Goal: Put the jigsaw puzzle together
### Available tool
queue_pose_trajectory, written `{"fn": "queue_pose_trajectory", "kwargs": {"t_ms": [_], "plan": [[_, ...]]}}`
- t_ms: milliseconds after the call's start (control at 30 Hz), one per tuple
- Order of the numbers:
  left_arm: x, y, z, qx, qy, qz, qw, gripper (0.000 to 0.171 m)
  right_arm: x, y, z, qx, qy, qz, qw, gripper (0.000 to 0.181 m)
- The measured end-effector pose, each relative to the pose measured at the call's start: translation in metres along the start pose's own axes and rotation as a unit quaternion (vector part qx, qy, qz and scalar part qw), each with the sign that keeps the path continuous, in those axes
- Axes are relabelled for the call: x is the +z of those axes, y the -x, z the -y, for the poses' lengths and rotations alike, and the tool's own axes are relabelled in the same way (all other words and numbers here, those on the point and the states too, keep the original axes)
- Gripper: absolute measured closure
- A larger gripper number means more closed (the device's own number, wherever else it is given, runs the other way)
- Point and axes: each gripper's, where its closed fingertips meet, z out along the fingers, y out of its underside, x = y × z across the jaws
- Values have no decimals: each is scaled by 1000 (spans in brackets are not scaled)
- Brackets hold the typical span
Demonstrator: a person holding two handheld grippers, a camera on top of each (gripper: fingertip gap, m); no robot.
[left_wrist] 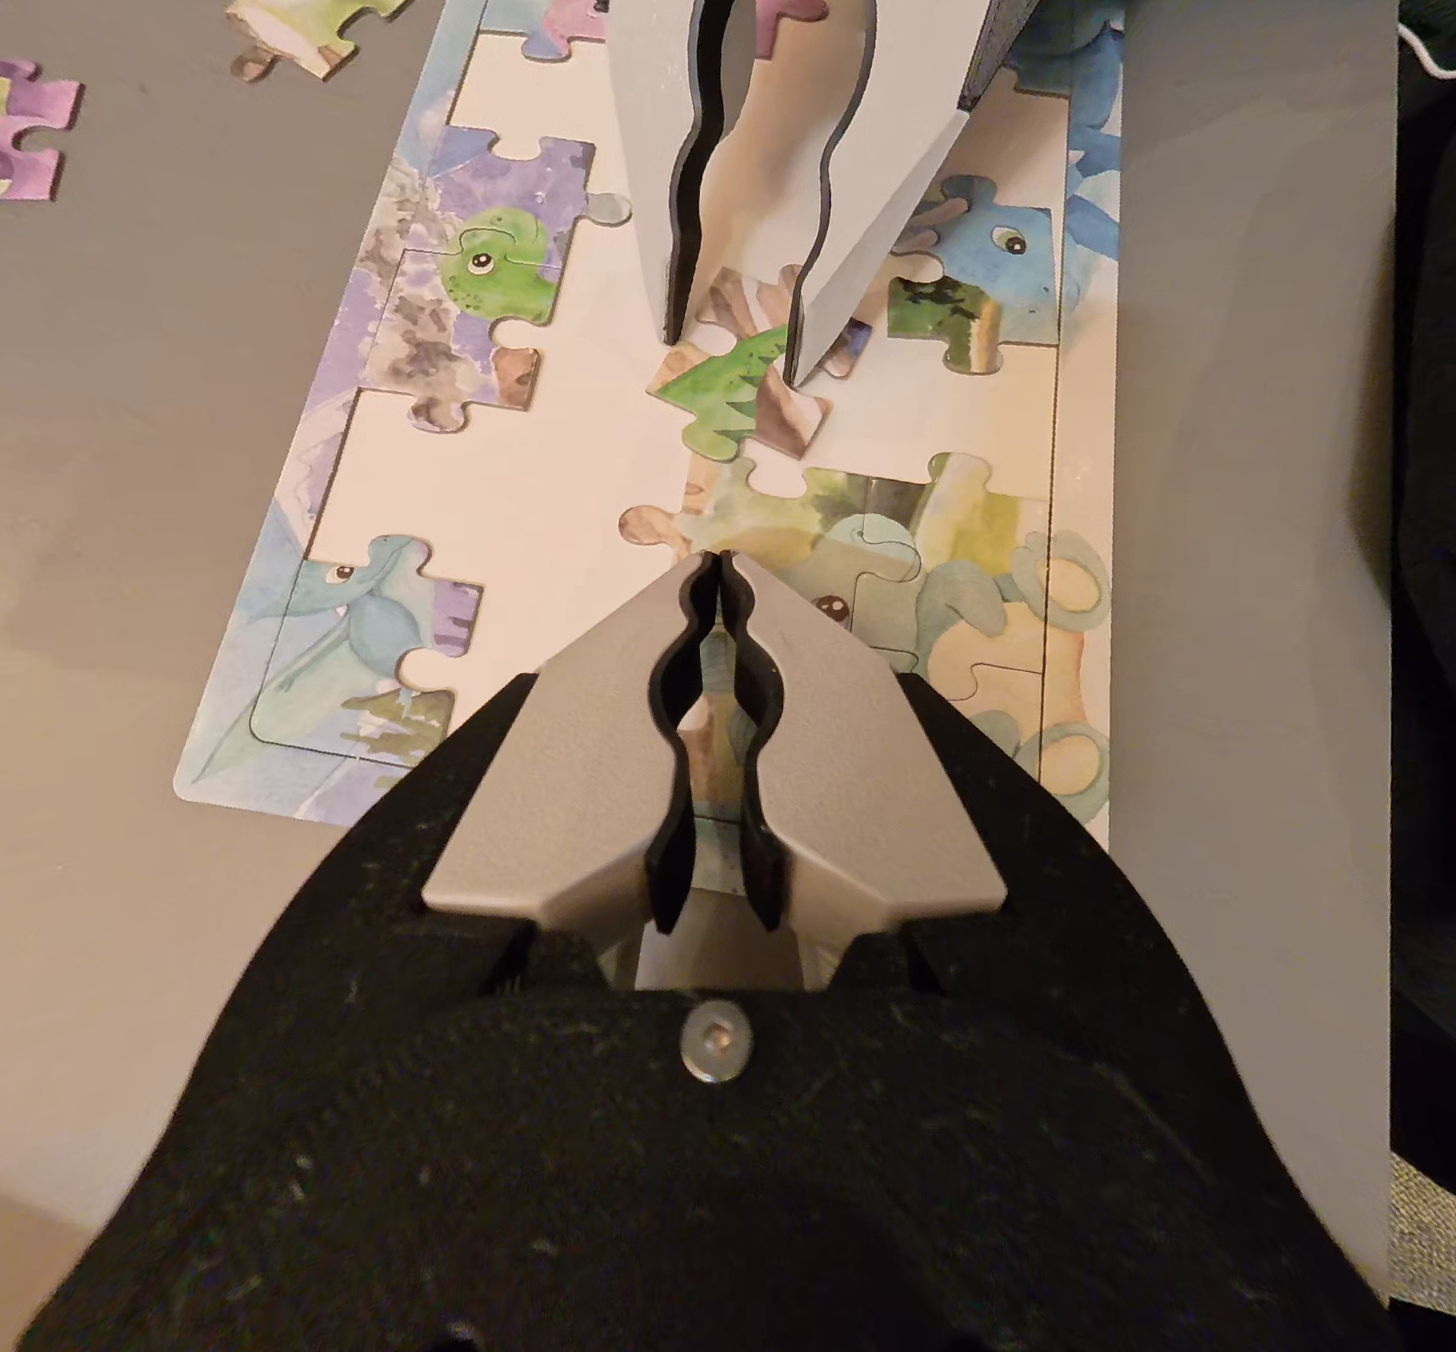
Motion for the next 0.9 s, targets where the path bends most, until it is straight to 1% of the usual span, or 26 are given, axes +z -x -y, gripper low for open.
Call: {"fn": "queue_pose_trajectory", "kwargs": {"t_ms": [133, 200, 267, 333, 367, 467, 567, 633, 700, 800, 900], "plan": [[-2, 1, 2, 4, -10, 8, 1000, 171, 0, -1, 5, -6, -5, -2, 1000, 152], [-10, 5, 10, 1, -44, 17, 999, 171, 0, -1, 9, -10, -10, -3, 1000, 152], [-23, 14, 18, -18, -82, 31, 996, 171, 1, -3, 15, -16, -13, -3, 1000, 152], [-36, 32, 21, -51, -112, 64, 990, 171, 2, -6, 23, -25, -18, -3, 1000, 152], [-41, 43, 19, -68, -118, 86, 987, 171, 3, -8, 28, -29, -21, -1, 999, 152], [-49, 68, 5, -110, -102, 148, 978, 171, 11, -11, 46, -49, -27, 11, 998, 151], [-50, 80, -5, -131, -78, 182, 971, 171, 26, -13, 62, -75, -18, 24, 997, 151], [-54, 87, -9, -138, -74, 207, 966, 171, 36, -15, 70, -91, -7, 33, 995, 151], [-57, 90, -12, -152, -79, 208, 963, 171, 44, -17, 74, -103, 4, 36, 994, 151], [-54, 88, -14, -174, -80, 185, 964, 171, 50, -20, 78, -108, 8, 39, 993, 151], [-51, 85, -16, -171, -71, 179, 966, 171, 52, -19, 78, -106, 7, 43, 993, 151]]}}
